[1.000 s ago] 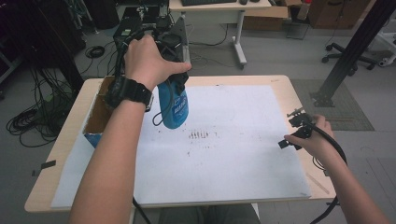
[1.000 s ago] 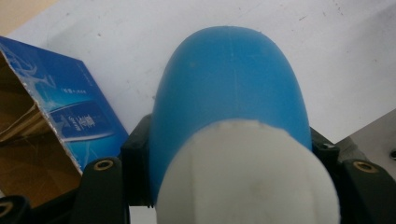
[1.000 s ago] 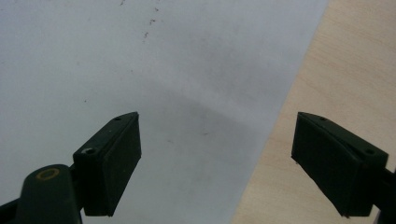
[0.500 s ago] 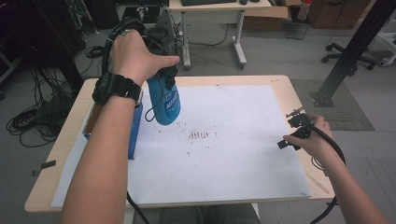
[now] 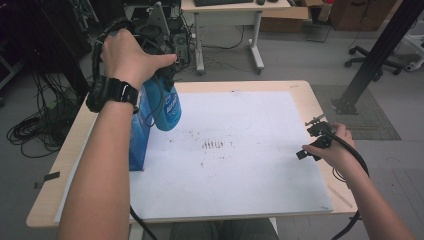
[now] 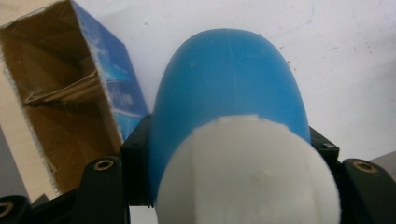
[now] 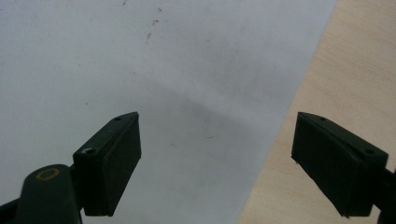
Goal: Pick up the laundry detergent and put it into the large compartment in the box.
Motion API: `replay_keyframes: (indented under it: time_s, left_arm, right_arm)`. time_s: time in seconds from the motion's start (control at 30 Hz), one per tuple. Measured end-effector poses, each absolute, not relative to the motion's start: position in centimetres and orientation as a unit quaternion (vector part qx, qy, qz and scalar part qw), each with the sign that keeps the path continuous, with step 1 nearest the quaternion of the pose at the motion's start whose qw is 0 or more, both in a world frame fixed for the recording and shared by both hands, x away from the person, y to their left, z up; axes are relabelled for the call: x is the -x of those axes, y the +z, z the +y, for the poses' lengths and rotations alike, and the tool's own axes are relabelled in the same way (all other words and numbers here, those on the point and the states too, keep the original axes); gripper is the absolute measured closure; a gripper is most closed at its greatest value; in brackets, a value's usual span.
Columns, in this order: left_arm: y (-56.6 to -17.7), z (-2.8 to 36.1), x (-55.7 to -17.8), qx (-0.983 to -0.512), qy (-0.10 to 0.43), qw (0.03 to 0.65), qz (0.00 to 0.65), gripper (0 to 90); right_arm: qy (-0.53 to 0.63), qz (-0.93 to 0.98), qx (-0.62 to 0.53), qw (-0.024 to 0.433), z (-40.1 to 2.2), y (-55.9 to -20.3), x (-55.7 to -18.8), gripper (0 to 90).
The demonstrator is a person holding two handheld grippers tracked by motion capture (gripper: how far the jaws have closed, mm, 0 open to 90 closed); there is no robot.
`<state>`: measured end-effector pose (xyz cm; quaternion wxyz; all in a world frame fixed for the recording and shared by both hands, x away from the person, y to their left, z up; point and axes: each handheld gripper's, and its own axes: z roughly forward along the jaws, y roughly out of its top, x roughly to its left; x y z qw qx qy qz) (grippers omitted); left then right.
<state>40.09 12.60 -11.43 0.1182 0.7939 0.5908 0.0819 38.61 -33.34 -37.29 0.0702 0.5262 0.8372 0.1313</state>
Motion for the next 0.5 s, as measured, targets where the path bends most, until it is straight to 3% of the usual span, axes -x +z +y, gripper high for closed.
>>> replay_keyframes:
  time_s: [0.5]
  left_arm:
    - [-10.8,15.6,-40.2,-0.755,0.1,0.13,0.634,37.8]
  right_arm:
    - [0.129,0.837,-0.527,0.069,-33.2,-37.4,-38.8,16.1]
